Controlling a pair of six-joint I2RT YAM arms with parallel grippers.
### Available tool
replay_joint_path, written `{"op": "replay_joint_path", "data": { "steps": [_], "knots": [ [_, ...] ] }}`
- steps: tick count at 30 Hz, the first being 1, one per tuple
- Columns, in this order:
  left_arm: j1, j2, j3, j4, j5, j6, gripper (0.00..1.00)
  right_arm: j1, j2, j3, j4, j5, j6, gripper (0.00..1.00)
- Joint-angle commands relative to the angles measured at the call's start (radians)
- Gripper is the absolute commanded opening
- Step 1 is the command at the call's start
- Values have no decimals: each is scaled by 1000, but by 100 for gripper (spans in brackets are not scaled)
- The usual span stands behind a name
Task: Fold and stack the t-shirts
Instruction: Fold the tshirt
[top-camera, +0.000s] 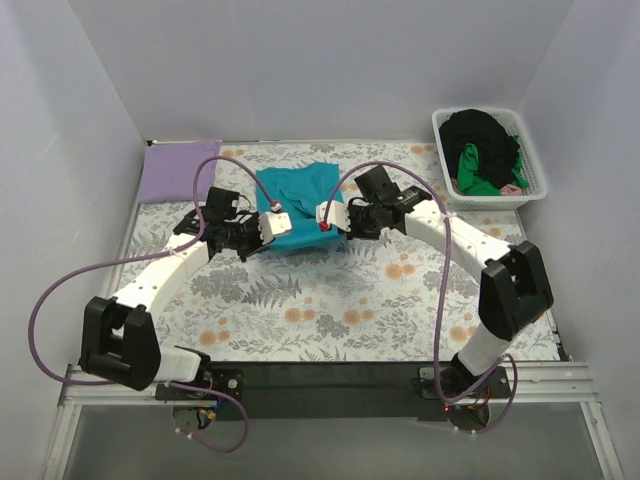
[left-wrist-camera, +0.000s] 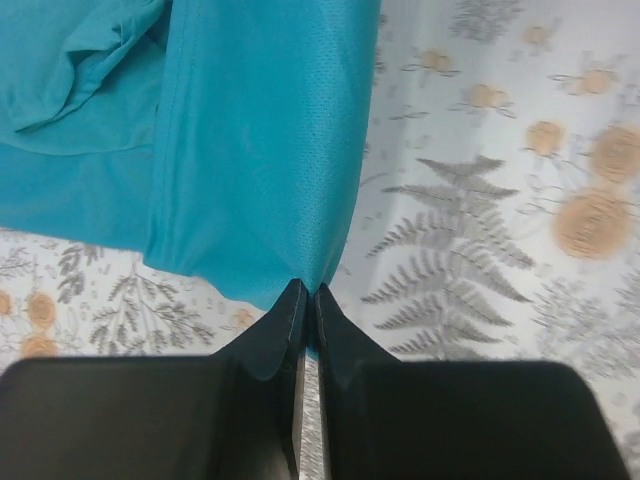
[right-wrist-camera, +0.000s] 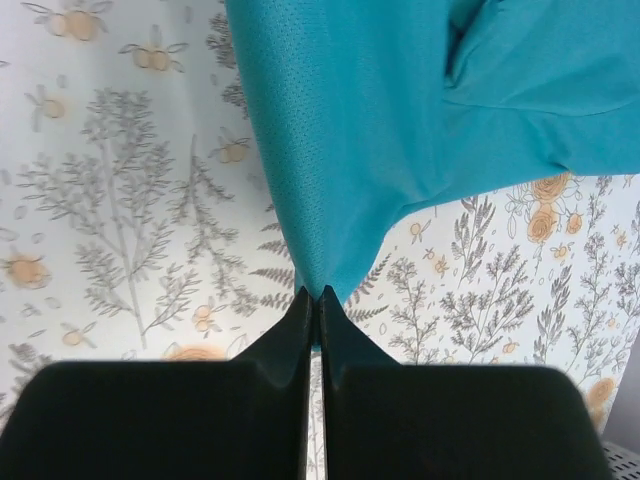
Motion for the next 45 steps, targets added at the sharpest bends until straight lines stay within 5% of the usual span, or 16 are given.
{"op": "replay_joint_path", "data": {
  "steps": [1,7,12,25,31,43,45],
  "knots": [
    [-2,-90,6,-249,87,31,0,35,-110,-49,-131,-42,35,1],
    [-11,-251,19,-489,197,53,0,161,-303,-132,-254,-57,48,1],
    [-13,-209,156,-534,164,-60,0,138,-285,-47,-272,-25,33,1],
    [66,381,294,-143,4,-123,0,-40,284,276,-232,-94,-92,1],
    [79,519,322,-97,0,-145,0,-55,422,316,-186,-82,-83,1],
    [81,267,147,-259,176,-41,8,-8,169,52,-195,-168,58,1],
    [81,197,121,-307,188,-31,16,-15,129,59,-223,-195,86,11]
  ]
}}
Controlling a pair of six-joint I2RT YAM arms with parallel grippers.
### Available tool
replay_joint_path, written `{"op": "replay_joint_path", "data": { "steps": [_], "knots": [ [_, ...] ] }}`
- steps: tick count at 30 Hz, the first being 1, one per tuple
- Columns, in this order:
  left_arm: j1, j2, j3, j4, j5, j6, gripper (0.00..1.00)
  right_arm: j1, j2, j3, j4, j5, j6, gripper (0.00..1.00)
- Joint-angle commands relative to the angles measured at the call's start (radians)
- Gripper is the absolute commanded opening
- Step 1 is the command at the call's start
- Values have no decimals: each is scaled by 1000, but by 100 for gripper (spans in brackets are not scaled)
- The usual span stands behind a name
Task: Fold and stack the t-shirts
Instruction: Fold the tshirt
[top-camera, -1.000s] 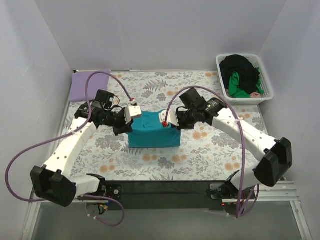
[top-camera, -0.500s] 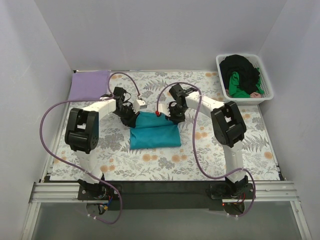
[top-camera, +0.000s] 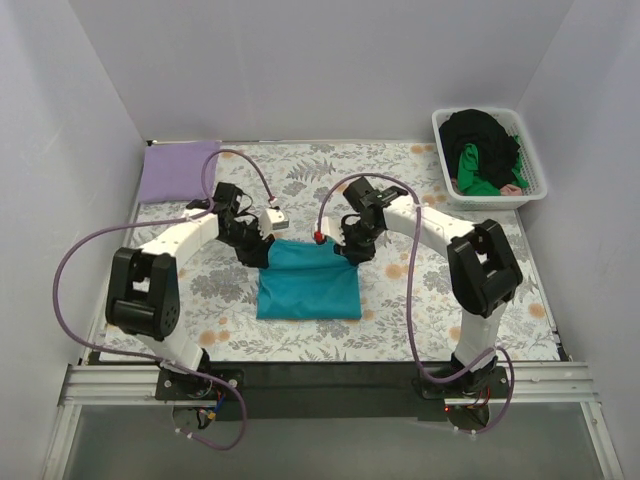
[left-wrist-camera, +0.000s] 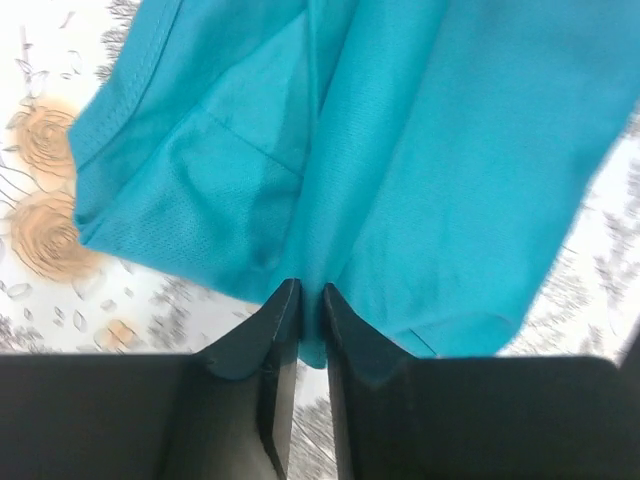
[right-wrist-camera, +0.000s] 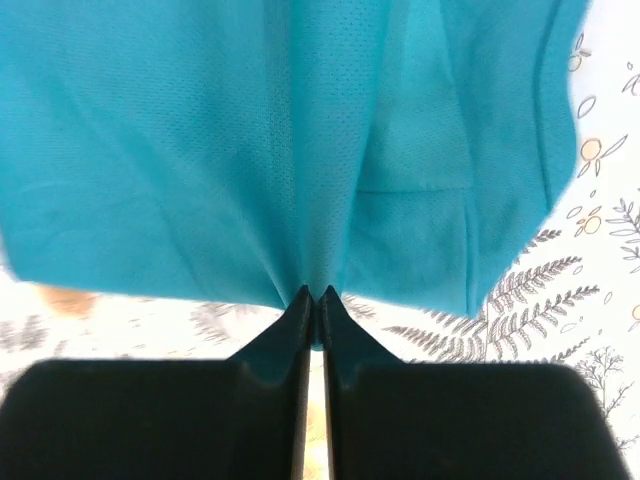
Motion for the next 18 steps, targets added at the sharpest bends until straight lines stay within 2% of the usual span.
{"op": "replay_joint_path", "data": {
  "steps": [1,2,4,6,9,10,13,18],
  "knots": [
    [6,-150,-32,-108,64,41,20,-14,-96,11,-53,-75,89,29],
    [7,-170,-36,-113,80,30,34,-26,-101,48,-62,-113,106,37],
    [6,-225,-40,-113,95,4,46,-67,-90,97,-91,-153,157,48],
    [6,-271,-37,-63,130,-21,61,-99,-46,198,-112,-218,205,47],
    [-12,-291,-32,50,167,-80,65,-106,48,339,-142,-311,328,37],
    [-50,-285,-39,77,160,-94,65,-106,72,369,-143,-339,357,33],
    [-135,-249,-61,193,111,-113,64,-106,178,487,-140,-437,467,28],
    [-204,-166,-106,400,42,-151,60,-100,342,626,-123,-557,619,24]
  ]
}}
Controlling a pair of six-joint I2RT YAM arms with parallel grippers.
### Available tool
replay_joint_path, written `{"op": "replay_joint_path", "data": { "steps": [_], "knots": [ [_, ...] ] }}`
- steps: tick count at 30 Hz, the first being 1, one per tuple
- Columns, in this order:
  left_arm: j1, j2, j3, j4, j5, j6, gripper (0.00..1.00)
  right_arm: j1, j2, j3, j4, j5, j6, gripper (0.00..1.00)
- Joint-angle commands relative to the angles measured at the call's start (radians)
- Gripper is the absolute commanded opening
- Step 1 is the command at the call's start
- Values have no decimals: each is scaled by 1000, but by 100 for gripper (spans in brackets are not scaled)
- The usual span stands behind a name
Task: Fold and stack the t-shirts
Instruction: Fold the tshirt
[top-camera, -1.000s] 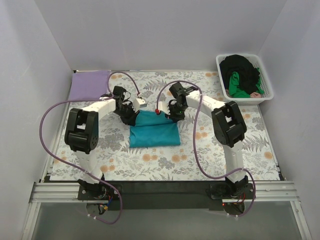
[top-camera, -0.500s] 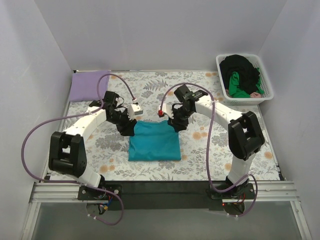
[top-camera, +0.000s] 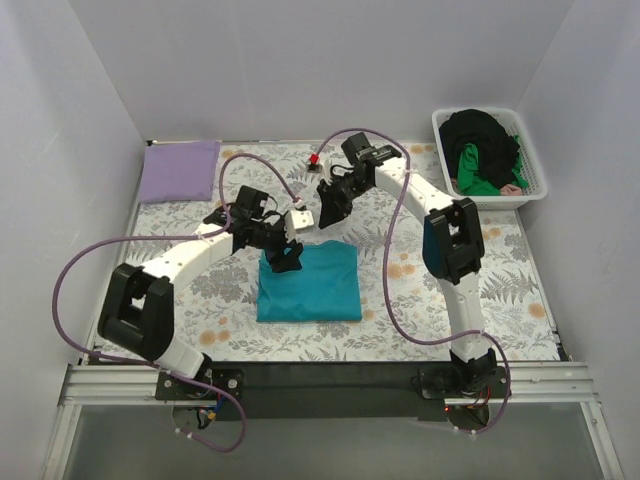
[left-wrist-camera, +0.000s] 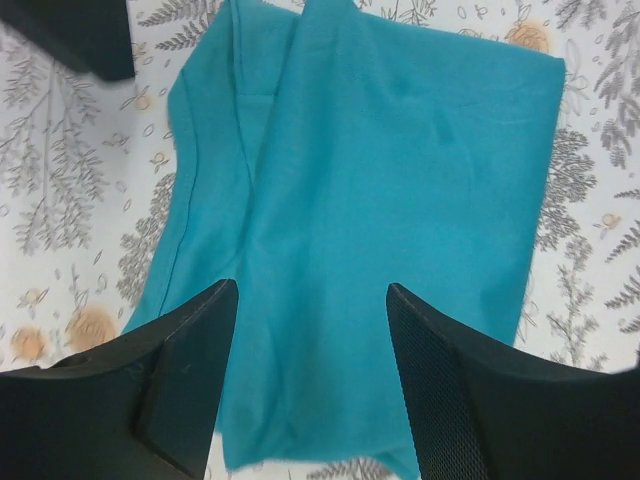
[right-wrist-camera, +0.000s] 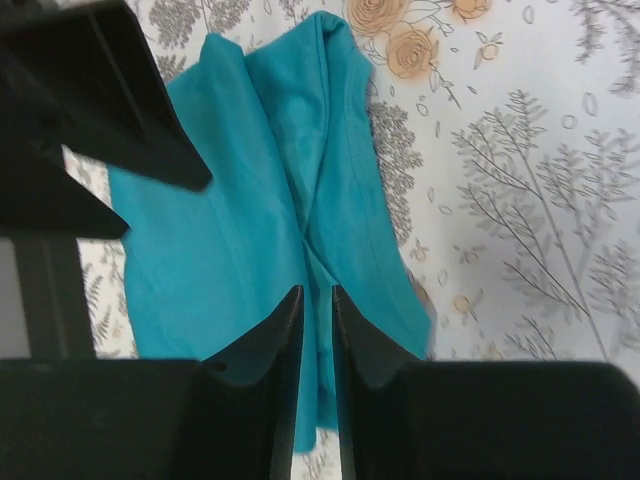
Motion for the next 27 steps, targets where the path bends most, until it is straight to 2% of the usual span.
{"op": "replay_joint_path", "data": {
  "steps": [1,9,14,24,27],
  "knots": [
    [-45,51,-21,198,-69,-53,60,9,84,89,-12,-145,169,23],
    [-101,128,-77,413,-185,-21,61,11,241,97,63,-198,279,19],
    [-105,162,-73,423,-168,28,63,22,264,79,102,-200,313,18],
    [-110,217,-76,413,-145,43,63,49,299,20,129,-109,311,15],
    [-112,229,-78,407,-140,50,57,52,310,8,128,-86,308,14]
  ]
}}
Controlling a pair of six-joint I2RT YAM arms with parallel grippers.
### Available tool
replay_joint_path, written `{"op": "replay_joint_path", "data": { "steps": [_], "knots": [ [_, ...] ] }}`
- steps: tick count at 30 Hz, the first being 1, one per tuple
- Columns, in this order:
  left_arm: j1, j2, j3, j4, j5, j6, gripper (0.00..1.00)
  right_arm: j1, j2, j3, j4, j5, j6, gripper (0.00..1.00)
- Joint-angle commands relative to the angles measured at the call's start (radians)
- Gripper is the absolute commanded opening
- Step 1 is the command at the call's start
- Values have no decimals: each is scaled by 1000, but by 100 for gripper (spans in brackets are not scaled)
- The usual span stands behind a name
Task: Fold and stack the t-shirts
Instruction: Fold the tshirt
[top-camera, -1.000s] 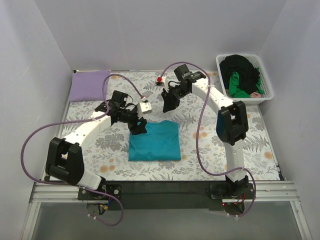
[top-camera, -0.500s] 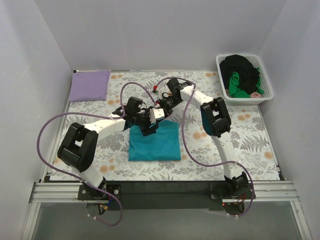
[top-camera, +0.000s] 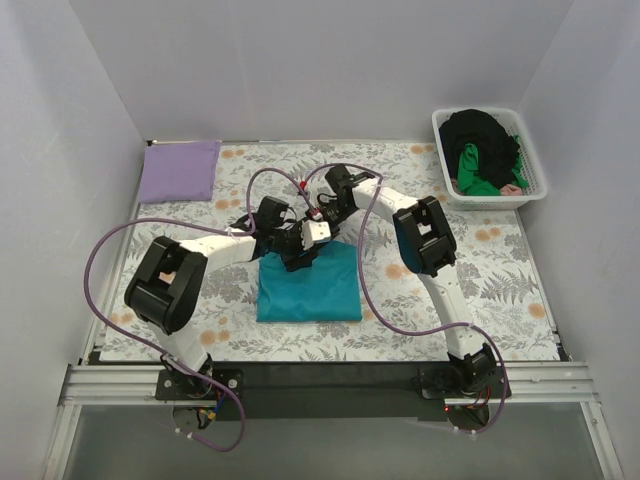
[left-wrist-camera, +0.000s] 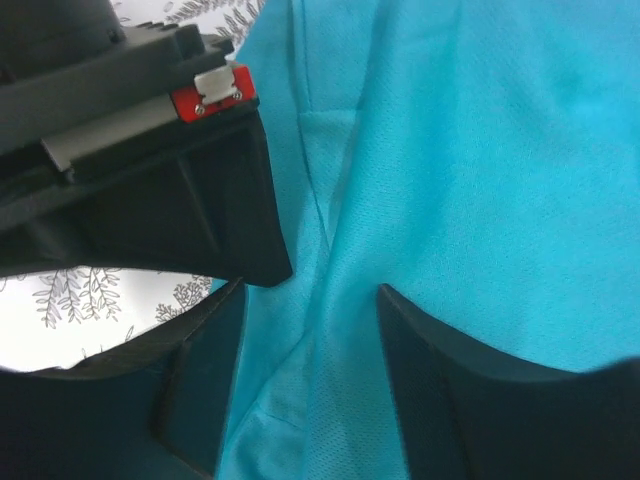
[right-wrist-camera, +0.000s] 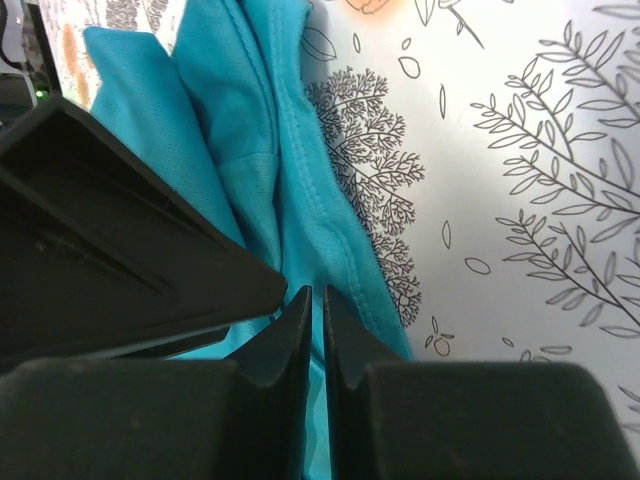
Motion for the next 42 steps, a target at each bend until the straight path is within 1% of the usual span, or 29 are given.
{"op": "replay_joint_path", "data": {
  "steps": [1,2,4,5,8,9,13,16,17,18,19,21,23,32,34,35,36,39,40,42],
  "knots": [
    [-7,2,-5,7,20,25,51,6,31,-23,12,41,-2,13],
    [-5,3,-1,-1,23,28,41,8,34,-26,12,48,-6,13],
    [-5,2,15,-30,35,29,31,8,43,-39,10,70,-15,12],
    [-5,-1,18,-45,49,29,18,8,44,-47,9,74,-16,12],
    [-5,-26,27,-61,60,31,2,8,47,-64,10,81,-26,11],
    [-5,-35,30,-73,61,34,0,8,48,-67,9,79,-26,11],
    [-7,-98,44,-99,74,37,0,8,45,-78,12,74,-32,11],
    [-8,-109,58,-116,68,33,0,8,48,-76,9,73,-33,10],
    [-11,-94,67,-127,48,25,2,8,50,-76,10,71,-33,11],
    [-16,-78,79,-134,34,-2,13,8,51,-73,10,70,-33,10],
    [-14,-64,90,-147,22,-13,34,8,53,-73,10,68,-33,11],
    [-14,-31,110,-170,18,-6,48,6,53,-73,9,67,-32,11],
    [-14,-17,107,-174,26,11,57,8,51,-75,9,62,-30,11],
    [-17,60,127,-234,58,40,59,8,48,-78,9,68,-36,10],
    [-16,72,127,-236,54,40,52,8,48,-79,9,65,-36,10],
    [-16,75,128,-233,54,40,45,8,48,-81,9,67,-36,10],
    [-17,75,134,-233,52,39,30,8,47,-86,9,65,-39,10],
    [-17,62,145,-234,55,30,9,8,47,-98,7,68,-45,9],
    [-16,52,151,-234,57,28,0,8,45,-102,7,68,-47,9],
    [-16,20,157,-230,48,19,0,8,45,-112,10,68,-50,9]
  ]
}}
